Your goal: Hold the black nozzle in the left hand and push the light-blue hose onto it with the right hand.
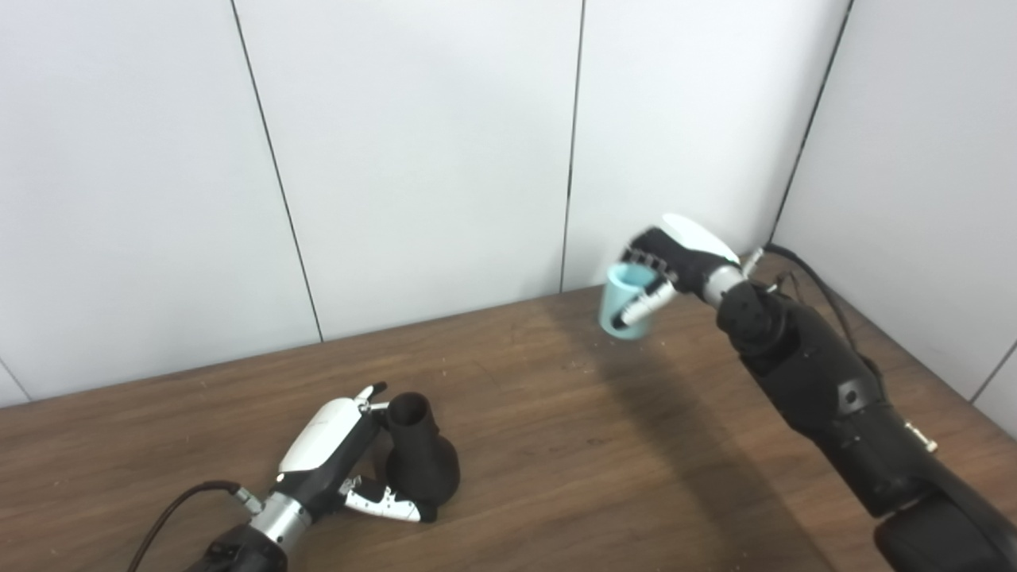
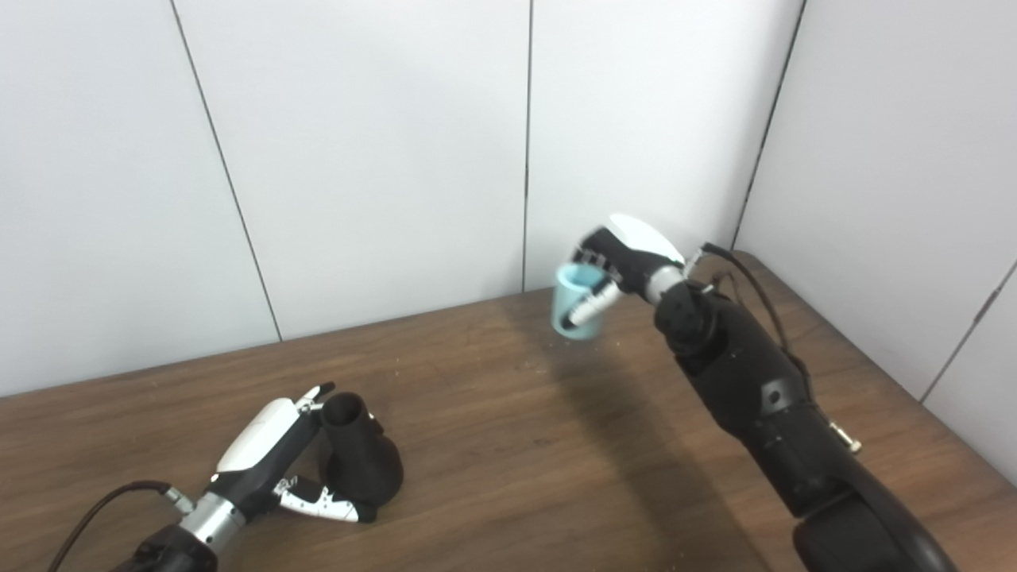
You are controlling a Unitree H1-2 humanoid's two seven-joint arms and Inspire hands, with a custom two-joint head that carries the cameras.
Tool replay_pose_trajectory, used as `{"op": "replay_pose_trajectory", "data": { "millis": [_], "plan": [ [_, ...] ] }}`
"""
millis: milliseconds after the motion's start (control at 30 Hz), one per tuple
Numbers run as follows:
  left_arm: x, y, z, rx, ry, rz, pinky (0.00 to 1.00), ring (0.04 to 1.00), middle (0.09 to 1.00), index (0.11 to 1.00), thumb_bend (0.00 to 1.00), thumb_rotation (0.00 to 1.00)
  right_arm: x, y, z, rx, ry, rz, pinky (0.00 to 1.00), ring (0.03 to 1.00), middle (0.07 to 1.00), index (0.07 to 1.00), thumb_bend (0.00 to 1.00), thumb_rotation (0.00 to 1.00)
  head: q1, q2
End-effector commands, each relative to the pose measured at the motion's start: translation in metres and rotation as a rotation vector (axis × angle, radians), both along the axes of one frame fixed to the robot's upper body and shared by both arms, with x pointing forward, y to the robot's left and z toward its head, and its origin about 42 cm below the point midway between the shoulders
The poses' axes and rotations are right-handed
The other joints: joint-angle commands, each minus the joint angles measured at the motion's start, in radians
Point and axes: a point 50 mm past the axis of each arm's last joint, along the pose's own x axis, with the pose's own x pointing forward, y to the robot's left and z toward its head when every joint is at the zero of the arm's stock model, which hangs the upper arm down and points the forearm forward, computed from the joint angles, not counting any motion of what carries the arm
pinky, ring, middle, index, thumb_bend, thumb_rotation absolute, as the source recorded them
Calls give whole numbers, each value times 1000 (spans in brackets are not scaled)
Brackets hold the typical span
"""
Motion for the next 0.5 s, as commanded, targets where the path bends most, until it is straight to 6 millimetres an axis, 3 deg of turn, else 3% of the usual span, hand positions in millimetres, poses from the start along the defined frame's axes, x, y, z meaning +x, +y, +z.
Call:
{"op": "replay_pose_trajectory", "data": {
  "millis": [0,167,267,467],
  "plan": [
    [-31,36,-71,280,248,40,1000,616,478,492,525,0,3,9,44,3,-131,21,437,474,477,480,520,0,12,5],
    [-31,31,-68,280,244,42,1000,602,472,495,525,0,-3,31,59,37,-170,93,421,464,481,484,521,0,32,11],
    [-32,27,-66,282,243,47,1000,591,472,495,525,0,-18,62,69,41,-157,186,411,460,486,481,521,0,67,19],
    [-32,19,-65,283,238,47,1000,589,471,496,525,0,-34,90,85,36,-134,325,397,454,490,481,520,0,134,34]
  ]
}}
